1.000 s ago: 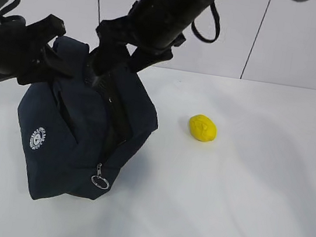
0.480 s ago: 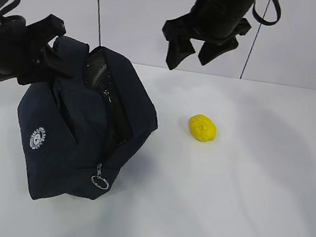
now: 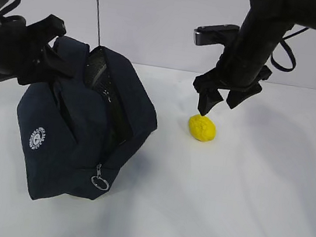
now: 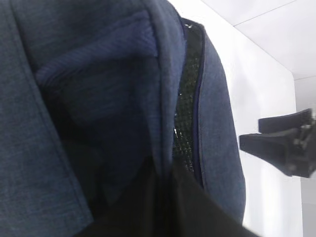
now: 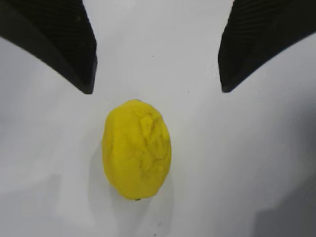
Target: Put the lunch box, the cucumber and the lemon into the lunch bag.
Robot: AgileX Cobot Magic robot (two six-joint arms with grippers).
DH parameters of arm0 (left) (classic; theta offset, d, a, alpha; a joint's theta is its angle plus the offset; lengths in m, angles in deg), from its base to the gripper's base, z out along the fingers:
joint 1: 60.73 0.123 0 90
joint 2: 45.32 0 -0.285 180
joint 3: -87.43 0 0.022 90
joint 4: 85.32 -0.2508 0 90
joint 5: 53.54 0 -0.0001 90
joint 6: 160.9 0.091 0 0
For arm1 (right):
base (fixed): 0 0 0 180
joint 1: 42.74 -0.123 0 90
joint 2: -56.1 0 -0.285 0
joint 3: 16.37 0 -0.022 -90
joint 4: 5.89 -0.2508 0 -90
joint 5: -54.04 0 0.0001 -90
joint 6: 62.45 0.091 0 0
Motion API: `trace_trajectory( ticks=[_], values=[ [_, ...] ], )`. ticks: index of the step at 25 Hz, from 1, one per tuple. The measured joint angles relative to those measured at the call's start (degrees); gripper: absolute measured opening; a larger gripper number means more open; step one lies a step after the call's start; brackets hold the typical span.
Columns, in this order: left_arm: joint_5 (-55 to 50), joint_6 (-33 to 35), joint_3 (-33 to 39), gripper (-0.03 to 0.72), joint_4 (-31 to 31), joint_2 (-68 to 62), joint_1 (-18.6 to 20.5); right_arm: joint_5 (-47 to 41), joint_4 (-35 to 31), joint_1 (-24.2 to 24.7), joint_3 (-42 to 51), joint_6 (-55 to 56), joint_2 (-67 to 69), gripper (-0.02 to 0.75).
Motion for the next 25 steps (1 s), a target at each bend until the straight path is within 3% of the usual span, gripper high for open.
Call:
trace_trajectory(
  ticks=[11, 25],
  values=[
    [0.0, 0.0, 0.0, 0.007, 0.0, 0.0, 0.0, 2.3, -0.7, 0.0, 0.2, -7.5, 5.6, 0.599],
    [0.0, 0.0, 0.0, 0.007, 0.0, 0.0, 0.0, 10.3, -1.4, 0.0, 0.2, -8.3, 11.4, 0.575]
  ],
)
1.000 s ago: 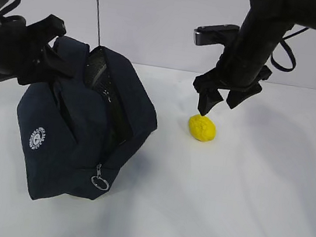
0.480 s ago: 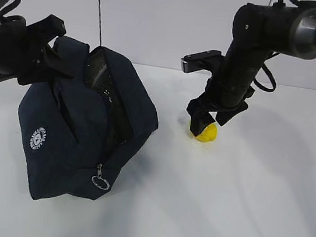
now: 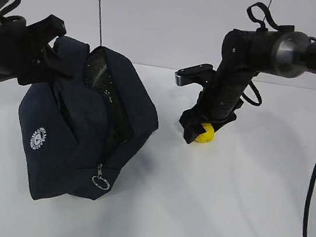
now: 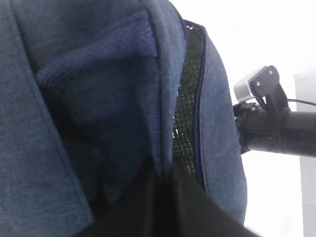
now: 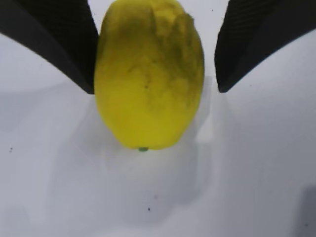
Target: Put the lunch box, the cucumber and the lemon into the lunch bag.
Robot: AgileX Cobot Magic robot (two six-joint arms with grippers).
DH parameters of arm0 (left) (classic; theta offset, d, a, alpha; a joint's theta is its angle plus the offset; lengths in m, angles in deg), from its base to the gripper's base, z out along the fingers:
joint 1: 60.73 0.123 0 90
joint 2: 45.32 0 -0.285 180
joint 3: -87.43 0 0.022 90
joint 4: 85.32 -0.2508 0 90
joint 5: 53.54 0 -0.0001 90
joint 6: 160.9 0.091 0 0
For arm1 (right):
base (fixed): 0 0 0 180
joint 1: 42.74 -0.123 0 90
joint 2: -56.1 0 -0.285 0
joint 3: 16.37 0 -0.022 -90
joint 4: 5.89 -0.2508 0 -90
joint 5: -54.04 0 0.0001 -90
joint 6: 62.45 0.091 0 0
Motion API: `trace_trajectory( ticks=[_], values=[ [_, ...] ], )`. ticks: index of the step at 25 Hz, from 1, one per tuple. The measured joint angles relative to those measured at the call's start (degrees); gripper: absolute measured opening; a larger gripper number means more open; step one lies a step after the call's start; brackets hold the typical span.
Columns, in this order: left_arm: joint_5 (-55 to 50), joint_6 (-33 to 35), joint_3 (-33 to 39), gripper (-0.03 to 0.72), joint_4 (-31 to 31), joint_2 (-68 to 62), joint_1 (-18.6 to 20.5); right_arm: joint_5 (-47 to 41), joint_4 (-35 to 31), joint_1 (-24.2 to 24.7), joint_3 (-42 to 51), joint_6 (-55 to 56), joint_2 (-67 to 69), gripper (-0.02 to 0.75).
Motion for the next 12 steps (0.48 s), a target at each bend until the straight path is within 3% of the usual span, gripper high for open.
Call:
trace_trajectory(
  ticks=[5, 12],
  values=[
    [0.0, 0.0, 0.0, 0.007, 0.0, 0.0, 0.0, 0.2, 0.0, 0.0, -0.1, 0.0, 0.6, 0.453],
    [0.0, 0.0, 0.0, 0.007, 0.0, 0.0, 0.0, -3.3, -0.2, 0.0, -2.9, 1.1, 0.6, 0.438]
  ],
)
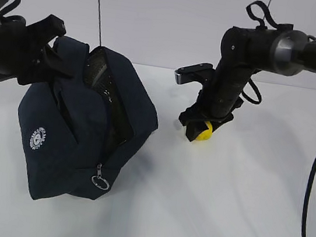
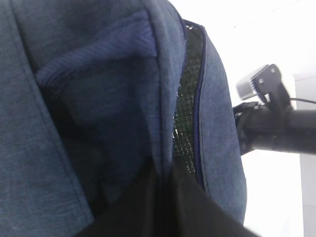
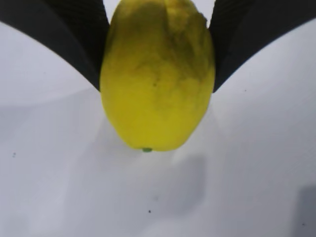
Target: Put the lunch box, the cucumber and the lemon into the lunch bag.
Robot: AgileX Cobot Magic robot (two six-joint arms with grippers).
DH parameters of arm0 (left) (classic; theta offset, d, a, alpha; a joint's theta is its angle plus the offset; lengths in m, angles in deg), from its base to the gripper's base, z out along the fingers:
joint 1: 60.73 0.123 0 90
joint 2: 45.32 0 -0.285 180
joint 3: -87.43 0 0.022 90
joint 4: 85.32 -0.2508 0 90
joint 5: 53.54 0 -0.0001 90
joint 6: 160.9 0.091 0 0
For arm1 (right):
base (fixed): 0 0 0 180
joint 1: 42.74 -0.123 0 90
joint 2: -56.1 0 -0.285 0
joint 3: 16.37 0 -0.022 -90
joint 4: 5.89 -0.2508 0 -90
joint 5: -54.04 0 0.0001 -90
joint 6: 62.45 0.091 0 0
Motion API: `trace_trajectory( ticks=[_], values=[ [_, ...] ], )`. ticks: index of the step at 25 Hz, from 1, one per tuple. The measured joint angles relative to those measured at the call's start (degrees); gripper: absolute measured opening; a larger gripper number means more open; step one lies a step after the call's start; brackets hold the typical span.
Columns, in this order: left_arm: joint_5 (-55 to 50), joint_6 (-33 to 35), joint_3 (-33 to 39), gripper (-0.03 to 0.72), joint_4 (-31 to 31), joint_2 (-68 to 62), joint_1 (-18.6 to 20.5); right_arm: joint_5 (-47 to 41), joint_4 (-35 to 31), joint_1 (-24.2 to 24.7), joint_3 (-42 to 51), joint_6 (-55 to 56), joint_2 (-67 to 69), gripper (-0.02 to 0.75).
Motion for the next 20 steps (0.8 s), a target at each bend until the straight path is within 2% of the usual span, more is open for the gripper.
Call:
trace_trajectory(
  ticks=[5, 10, 14, 16, 20],
  values=[
    [0.1, 0.0, 0.0, 0.007, -0.2, 0.0, 0.0, -5.9, 0.0, 0.0, -5.7, 1.3, -1.0, 0.437],
    [0.6, 0.0, 0.0, 0.007, -0.2, 0.0, 0.0, -10.3, -0.2, -0.1, -7.5, 2.9, -7.2, 0.436],
    [1.0, 0.0, 0.0, 0.007, -0.2, 0.0, 0.0, -11.7, -4.9, -0.2, -7.5, 3.5, -12.0, 0.436],
    [1.0, 0.0, 0.0, 0.007, -0.2, 0.0, 0.0, -11.9, -9.7, -0.3, -7.5, 3.6, -14.2, 0.435],
    [1.2, 0.0, 0.0, 0.007, -0.2, 0.0, 0.0, -12.0, -13.9, -2.6, -7.5, 4.8, -17.0, 0.435]
  ],
)
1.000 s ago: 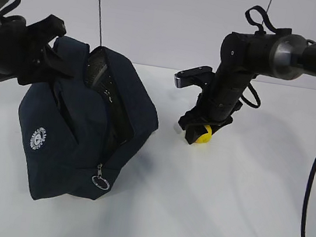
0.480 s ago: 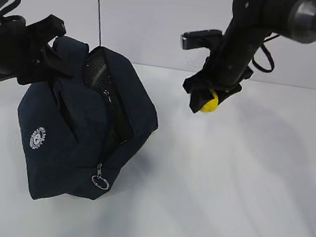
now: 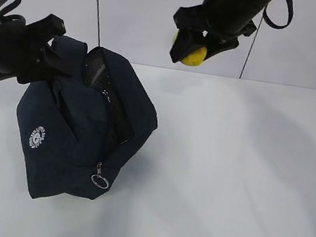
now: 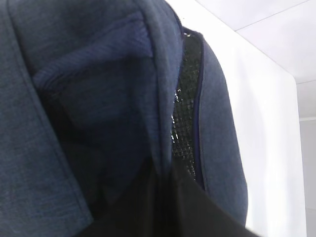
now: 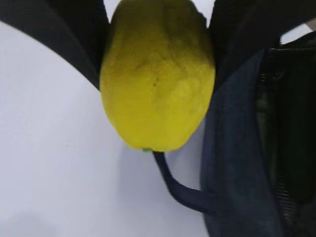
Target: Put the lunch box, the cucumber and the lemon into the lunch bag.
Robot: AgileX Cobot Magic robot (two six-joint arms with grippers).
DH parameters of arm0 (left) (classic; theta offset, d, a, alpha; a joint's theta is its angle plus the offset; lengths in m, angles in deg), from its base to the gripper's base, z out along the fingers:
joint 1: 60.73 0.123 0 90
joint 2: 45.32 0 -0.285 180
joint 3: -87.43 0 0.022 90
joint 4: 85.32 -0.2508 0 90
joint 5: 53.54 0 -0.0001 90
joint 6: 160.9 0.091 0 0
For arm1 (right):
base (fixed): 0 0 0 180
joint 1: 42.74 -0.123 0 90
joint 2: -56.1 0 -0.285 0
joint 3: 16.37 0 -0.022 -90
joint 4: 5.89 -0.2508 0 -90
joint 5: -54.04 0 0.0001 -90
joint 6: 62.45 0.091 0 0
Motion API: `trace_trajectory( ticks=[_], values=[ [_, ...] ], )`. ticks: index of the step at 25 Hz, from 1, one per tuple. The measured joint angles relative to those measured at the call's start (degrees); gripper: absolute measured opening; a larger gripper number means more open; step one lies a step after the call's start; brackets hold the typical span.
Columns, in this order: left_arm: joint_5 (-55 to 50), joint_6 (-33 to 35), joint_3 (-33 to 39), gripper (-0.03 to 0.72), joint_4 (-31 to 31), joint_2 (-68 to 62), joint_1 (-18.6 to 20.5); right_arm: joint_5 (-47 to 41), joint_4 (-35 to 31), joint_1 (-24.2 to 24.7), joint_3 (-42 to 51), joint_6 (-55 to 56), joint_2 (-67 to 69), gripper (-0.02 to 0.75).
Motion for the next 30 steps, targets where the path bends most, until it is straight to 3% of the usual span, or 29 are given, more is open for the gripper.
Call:
trace_trajectory(
  ticks=[11, 18, 24, 30],
  values=[
    [0.0, 0.0, 0.0, 0.007, 0.0, 0.0, 0.0, 0.6, -1.1, -12.8, -0.1, 0.8, 0.9, 0.435],
    [0.0, 0.0, 0.0, 0.007, 0.0, 0.0, 0.0, 4.5, -2.0, -13.5, -0.1, 0.8, 6.0, 0.447],
    [-0.1, 0.0, 0.0, 0.007, 0.0, 0.0, 0.0, 7.1, -2.8, -13.5, -0.1, -0.9, 7.6, 0.614],
    [-0.6, 0.0, 0.0, 0.007, 0.0, 0.0, 0.0, 5.5, -1.7, -13.5, -1.6, -2.0, 7.6, 0.636]
  ],
)
